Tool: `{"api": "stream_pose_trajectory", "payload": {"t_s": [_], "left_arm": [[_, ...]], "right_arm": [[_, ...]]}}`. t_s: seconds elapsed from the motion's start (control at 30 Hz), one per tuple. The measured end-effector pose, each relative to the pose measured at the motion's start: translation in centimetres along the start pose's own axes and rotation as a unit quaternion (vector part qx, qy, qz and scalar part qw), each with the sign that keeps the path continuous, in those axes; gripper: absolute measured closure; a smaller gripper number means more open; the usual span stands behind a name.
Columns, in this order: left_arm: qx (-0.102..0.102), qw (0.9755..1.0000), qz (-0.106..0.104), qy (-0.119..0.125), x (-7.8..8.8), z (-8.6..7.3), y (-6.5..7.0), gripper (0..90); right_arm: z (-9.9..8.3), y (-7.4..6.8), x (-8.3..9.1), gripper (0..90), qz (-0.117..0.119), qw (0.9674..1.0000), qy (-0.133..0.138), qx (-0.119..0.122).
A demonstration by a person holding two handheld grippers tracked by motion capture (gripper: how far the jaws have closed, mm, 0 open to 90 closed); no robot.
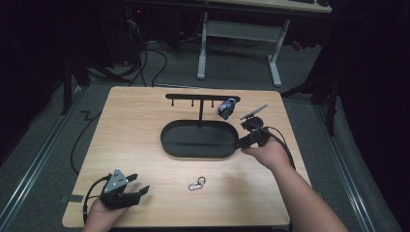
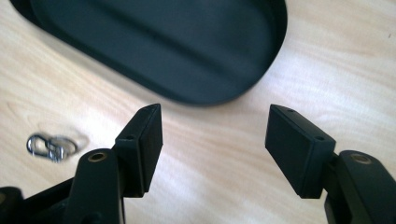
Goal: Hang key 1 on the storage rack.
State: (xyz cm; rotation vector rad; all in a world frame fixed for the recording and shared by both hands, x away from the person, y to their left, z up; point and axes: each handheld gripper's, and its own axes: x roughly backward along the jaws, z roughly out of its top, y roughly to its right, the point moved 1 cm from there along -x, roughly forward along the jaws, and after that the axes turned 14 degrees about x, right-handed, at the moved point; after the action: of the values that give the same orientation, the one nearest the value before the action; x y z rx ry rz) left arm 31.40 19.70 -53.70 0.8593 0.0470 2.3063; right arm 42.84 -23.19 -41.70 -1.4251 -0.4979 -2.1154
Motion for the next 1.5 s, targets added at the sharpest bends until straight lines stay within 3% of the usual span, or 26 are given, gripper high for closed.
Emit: {"api": "stream_pose_trajectory", "payload": {"t_s": [0.2, 0.43, 0.5, 0.63, 0.87, 0.9, 1.03, 1.1, 1.17, 1.2, 1.27, 1.33, 1.4, 1.5], "left_arm": [[-0.003, 1.0000, -0.001, -0.006, -0.2, 0.0, 0.4, 35.2], [0.001, 1.0000, 0.000, -0.009, -0.3, -0.1, 0.8, 37.3], [0.004, 0.9999, -0.002, -0.010, -0.3, -0.1, 0.9, 37.9], [0.011, 0.9998, -0.007, -0.017, -0.3, 0.0, 1.2, 39.0], [0.010, 0.9997, -0.008, -0.023, -0.6, -0.2, 1.9, 42.9], [0.011, 0.9995, -0.010, -0.026, -0.7, -0.3, 2.0, 44.4], [0.014, 0.9992, -0.013, -0.034, -1.0, -0.3, 2.7, 52.7], [0.017, 0.9989, -0.018, -0.040, -1.3, -0.2, 3.2, 59.7], [0.022, 0.9984, -0.023, -0.047, -1.9, 0.1, 4.0, 67.7], [0.020, 0.9983, -0.022, -0.051, -2.3, 0.2, 4.6, 72.6], [-0.002, 0.9983, -0.010, -0.058, -3.2, 0.5, 5.8, 80.4], [-0.013, 0.9980, -0.001, -0.061, -4.2, 0.9, 6.8, 86.2], [-0.003, 0.9982, -0.003, -0.060, -5.4, 1.4, 7.6, 89.5], [-0.006, 0.9983, 0.002, -0.058, -6.9, 2.0, 8.6, 90.0]], "right_arm": [[-3.4, -1.2, -1.0, 40.4, -0.003, 0.9998, 0.015, 0.011], [-7.5, -2.3, -2.0, 43.0, -0.012, 0.9978, 0.065, 0.007], [-8.6, -2.6, -2.2, 43.8, -0.012, 0.9962, 0.086, -0.002], [-10.4, -3.1, -2.4, 45.2, -0.020, 0.9927, 0.119, 0.005], [-14.0, -4.2, -3.0, 49.3, -0.039, 0.9828, 0.180, 0.003], [-14.4, -4.4, -3.1, 50.2, -0.042, 0.9820, 0.184, 0.002], [-17.1, -4.8, -4.0, 55.9, -0.045, 0.9731, 0.225, -0.018], [-17.7, -4.8, -3.9, 56.3, -0.031, 0.9738, 0.224, -0.023], [-17.9, -4.5, -3.5, 56.5, -0.036, 0.9718, 0.232, -0.026], [-18.0, -4.2, -3.3, 56.5, -0.032, 0.9703, 0.237, -0.034], [-18.2, -3.9, -3.2, 56.8, -0.016, 0.9666, 0.250, -0.052], [-18.2, -3.9, -3.3, 57.0, -0.013, 0.9667, 0.252, -0.045], [-18.0, -4.1, -3.4, 56.9, -0.012, 0.9689, 0.245, -0.032], [-18.0, -3.9, -3.4, 57.0, -0.007, 0.9671, 0.253, -0.026]]}}
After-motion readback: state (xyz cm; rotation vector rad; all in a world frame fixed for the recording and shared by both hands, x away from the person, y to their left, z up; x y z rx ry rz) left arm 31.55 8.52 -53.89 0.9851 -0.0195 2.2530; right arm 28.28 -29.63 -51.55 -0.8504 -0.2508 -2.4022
